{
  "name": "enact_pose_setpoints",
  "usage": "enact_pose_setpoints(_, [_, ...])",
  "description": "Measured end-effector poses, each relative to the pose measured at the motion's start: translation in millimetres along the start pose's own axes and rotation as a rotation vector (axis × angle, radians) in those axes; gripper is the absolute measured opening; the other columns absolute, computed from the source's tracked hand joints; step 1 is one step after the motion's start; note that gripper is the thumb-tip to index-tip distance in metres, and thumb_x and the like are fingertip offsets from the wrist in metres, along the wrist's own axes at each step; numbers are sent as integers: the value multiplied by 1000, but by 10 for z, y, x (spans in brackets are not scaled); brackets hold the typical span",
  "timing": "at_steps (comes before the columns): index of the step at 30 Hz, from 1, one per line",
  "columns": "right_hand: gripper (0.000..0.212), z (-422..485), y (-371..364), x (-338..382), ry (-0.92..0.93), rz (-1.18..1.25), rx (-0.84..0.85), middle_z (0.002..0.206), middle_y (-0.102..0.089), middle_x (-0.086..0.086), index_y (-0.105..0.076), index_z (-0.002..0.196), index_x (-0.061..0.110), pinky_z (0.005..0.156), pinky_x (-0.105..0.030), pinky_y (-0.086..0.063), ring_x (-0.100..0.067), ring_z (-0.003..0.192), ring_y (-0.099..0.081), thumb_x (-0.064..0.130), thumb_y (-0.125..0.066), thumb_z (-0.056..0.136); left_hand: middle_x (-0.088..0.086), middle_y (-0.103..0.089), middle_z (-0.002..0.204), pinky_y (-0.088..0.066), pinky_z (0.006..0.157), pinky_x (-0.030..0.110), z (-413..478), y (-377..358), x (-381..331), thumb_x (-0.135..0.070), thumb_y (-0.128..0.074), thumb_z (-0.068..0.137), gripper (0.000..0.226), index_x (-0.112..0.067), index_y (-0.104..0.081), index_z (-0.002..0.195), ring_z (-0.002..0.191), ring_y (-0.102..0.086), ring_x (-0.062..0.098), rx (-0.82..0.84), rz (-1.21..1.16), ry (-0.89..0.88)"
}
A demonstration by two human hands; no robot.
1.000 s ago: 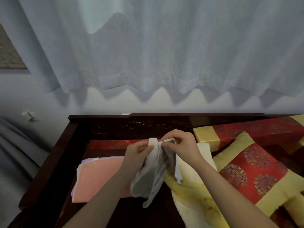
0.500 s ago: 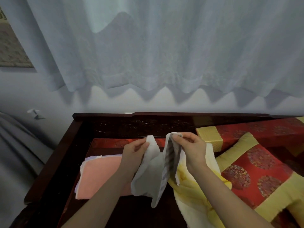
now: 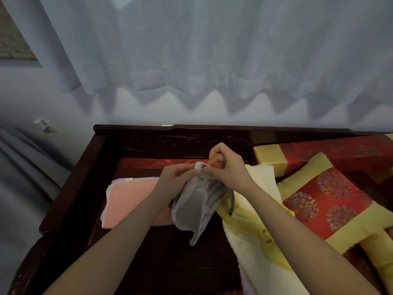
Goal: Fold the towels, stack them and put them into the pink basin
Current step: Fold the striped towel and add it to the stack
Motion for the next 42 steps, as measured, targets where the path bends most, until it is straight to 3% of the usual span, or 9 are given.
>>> enact_pose_setpoints(7, [27,-30,-161,55,52,-71,86,76,-67,0,-53,86,16,61,-20,-53,-10,69,-64,15,-78,75,-14,-62,57,-36,53,18,-98,-5,-68,-22,-64,88,12,-26,-74,93,55,-49,3,85,223,-94])
enact_pose_setpoints(10, [28,-134,-263,-68,37,-43,134,78,-66,4,-57,90,17,65,-21,-49,-9,71,-61,21,-79,74,-16,-62,60,-36,54,11,-194,65,31,-17,-55,94,16,-12,-71,95,54,-52,-4,78,211,-74])
enact_pose_setpoints(16, [11,-547,-680,-852,120,-502,274,88,-69,6,-66,93,20,68,-29,-45,-16,82,-64,23,-62,83,7,-68,99,-53,69,30,-645,680,869,-21,-40,100,24,-11,-61,107,86,-65,17,-207,-236,228])
enact_pose_setpoints(22, [21,-607,-560,-1555,-63,-675,241,93,-70,3,-68,93,21,71,-37,-49,-23,91,-63,33,-50,89,8,-71,85,-55,60,30,-1225,1110,1844,-7,-33,99,29,-7,-62,95,75,-66,18,-482,-359,512])
enact_pose_setpoints(26, [18,-358,-591,-1432,-119,-443,314,68,-63,1,-46,90,15,61,-41,-49,-22,64,-62,28,-37,100,17,-67,85,-58,61,32,-1416,1049,2379,-6,-33,98,31,-2,-63,88,74,-63,24,-438,-343,754])
enact_pose_setpoints(31, [11,231,-677,-808,43,-400,351,61,-59,6,-45,93,17,53,-30,-43,-13,53,-58,21,-39,100,20,-59,94,-52,86,52,-1333,1023,2599,-9,-39,95,20,-1,-56,89,85,-59,29,-411,-318,797])
enact_pose_setpoints(36, [13,739,-1070,-460,159,-489,360,63,-58,-1,-46,95,19,51,-34,-41,-17,50,-55,27,-37,100,11,-47,79,-54,60,34,-1303,960,2684,-1,-40,91,19,-9,-47,76,72,-50,21,-396,-361,799])
enact_pose_setpoints(39, [25,836,-1501,-758,-119,-290,545,69,-65,1,-51,98,19,58,-32,-52,-13,58,-65,43,-53,91,7,-42,73,-48,68,33,-1324,954,2777,0,-39,89,33,-19,-46,63,70,-41,21,-343,-290,788])
enact_pose_setpoints(42, [70,658,-1938,-1123,-282,-202,829,113,-58,7,-47,121,30,89,-29,-53,-6,99,-64,54,-78,63,6,-42,72,-43,67,35,-1357,907,2785,-2,-39,91,36,-21,-47,61,72,-38,20,-313,-287,756])
Point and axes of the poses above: each hand's wrist, its own z-axis towards the middle knuckle, its own y-axis out of the back of the hand, x = y × z, the point moved 10 cm from there along z, towards the middle knuckle
